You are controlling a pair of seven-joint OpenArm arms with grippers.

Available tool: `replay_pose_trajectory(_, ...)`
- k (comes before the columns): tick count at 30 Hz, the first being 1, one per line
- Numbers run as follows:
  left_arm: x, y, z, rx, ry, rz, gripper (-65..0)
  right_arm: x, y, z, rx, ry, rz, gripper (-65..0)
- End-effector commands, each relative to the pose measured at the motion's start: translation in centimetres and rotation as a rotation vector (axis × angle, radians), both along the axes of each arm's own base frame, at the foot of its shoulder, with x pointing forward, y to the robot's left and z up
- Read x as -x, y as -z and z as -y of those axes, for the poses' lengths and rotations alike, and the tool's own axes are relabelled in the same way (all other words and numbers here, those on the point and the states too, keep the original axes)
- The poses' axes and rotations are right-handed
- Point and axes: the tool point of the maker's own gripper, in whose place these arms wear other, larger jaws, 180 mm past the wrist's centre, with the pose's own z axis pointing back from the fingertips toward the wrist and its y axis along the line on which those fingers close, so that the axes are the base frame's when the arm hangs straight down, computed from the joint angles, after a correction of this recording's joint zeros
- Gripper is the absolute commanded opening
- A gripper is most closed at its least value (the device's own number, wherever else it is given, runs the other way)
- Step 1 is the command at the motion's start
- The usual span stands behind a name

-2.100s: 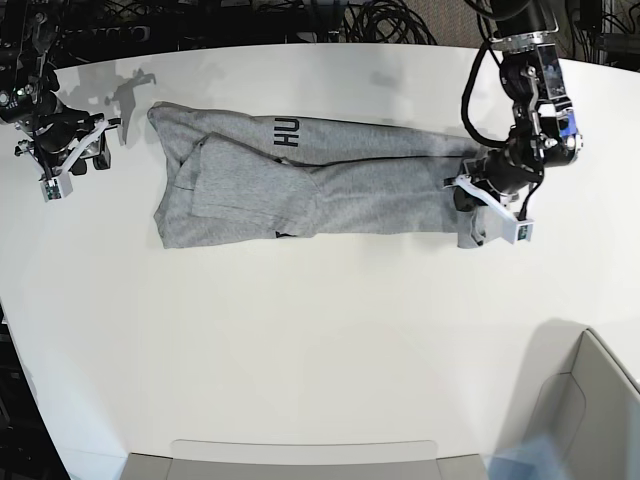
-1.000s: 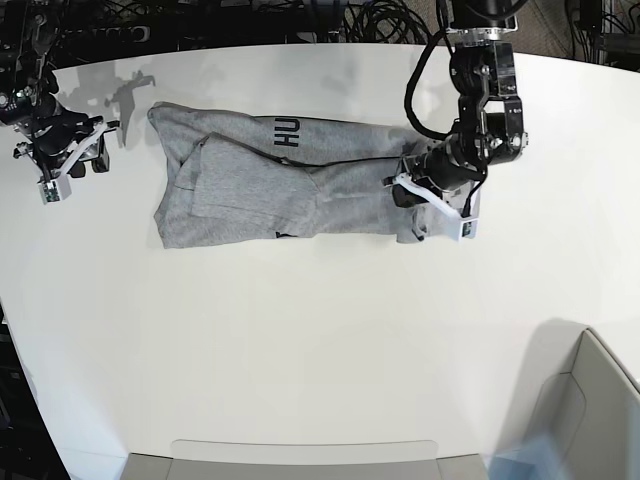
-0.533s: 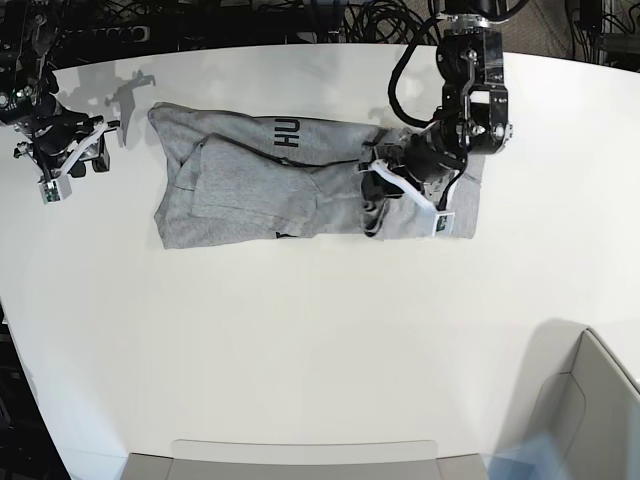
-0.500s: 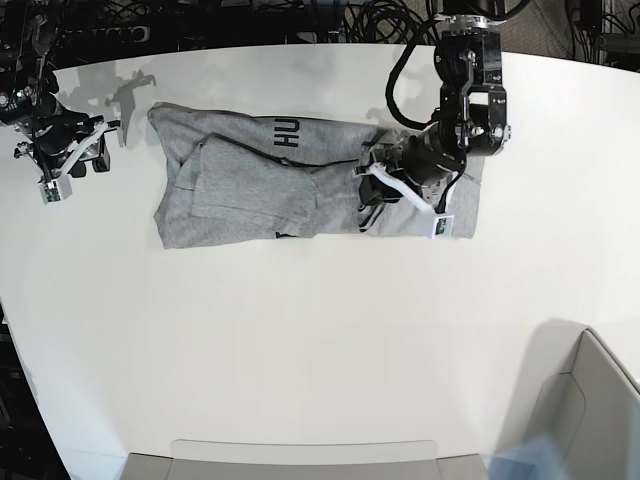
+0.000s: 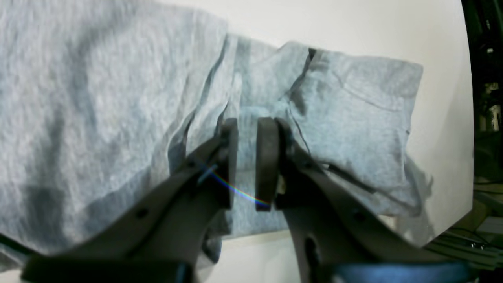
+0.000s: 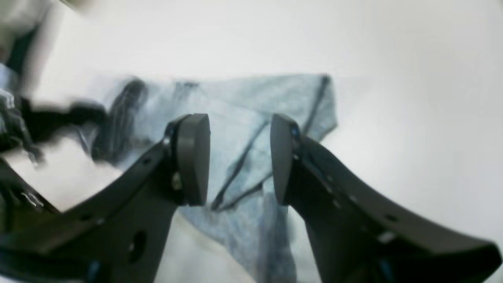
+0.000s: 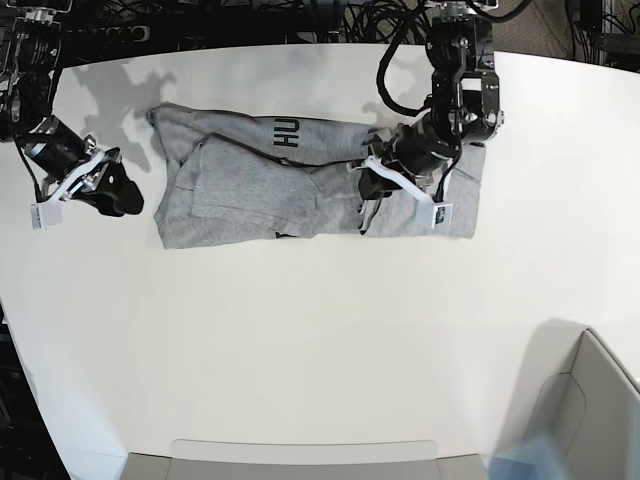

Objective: Fold the T-shirt properly
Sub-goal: 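Move the left gripper onto the middle of the folded strip and grasp, then grasp the strip's end with the right gripper and fold it toward the left gripper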

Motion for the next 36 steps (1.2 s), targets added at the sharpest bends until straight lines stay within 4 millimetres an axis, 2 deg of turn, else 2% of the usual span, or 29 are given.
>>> replay_pose_trajectory(1, -0.4, -0.9, 0.1, 0.014, -0.008, 0.040, -56.6, -0.5, -0.1, 0.9, -0.025, 0.032, 0.002, -39.3)
replay_pose_trajectory(3, 0.0, -0.6, 0.0, 0.012, -0.008, 0.030, -56.6, -0.3, 1.6, 2.4, -0.047, 0.099, -0.040, -39.3)
replay_pose_trajectory(5, 0.0, -0.6, 0.0, 0.011, -0.008, 0.030, -56.6, 0.1, 3.0, 2.9, -0.054, 0.131, -0.072, -39.3)
replay_pose_trajectory(9, 0.0, -0.5, -0.4, -0.004, -0.004, 0.029, -56.6, 0.4, 4.5, 2.1, -0.078, 0.116, -0.116, -39.3)
replay_pose_trajectory(12, 0.1, -0.5, -0.3, -0.004, -0.001, 0.029, -56.6, -0.2, 5.1, 1.4, -0.094, 0.099, -0.129, -39.3)
replay_pose_trajectory(19, 0.3, -0.3, -0.4, -0.004, -0.004, 0.022, -56.6, -0.6, 8.1, -1.1, -0.153, 0.067, -0.211, -39.3)
replay_pose_trajectory(22, 0.8, 0.1, -0.6, -0.006, -0.006, 0.008, -56.6, -0.3, 8.6, -2.2, -0.174, 0.062, -0.226, -39.3)
replay_pose_trajectory(28, 0.8, 0.1, -0.6, -0.008, -0.006, 0.008, -56.6, 0.1, 9.6, -5.9, -0.215, -0.005, -0.254, -39.3)
replay_pose_trajectory(32, 1.0, -0.4, -0.6, -0.009, -0.006, 0.022, -56.6, -0.6, 9.5, -7.9, -0.237, -0.035, -0.247, -39.3)
replay_pose_trajectory(36, 1.5, -0.5, -0.6, -0.010, -0.006, 0.022, -56.6, -1.9, 9.5, -9.6, -0.184, -0.070, -0.229, -39.4)
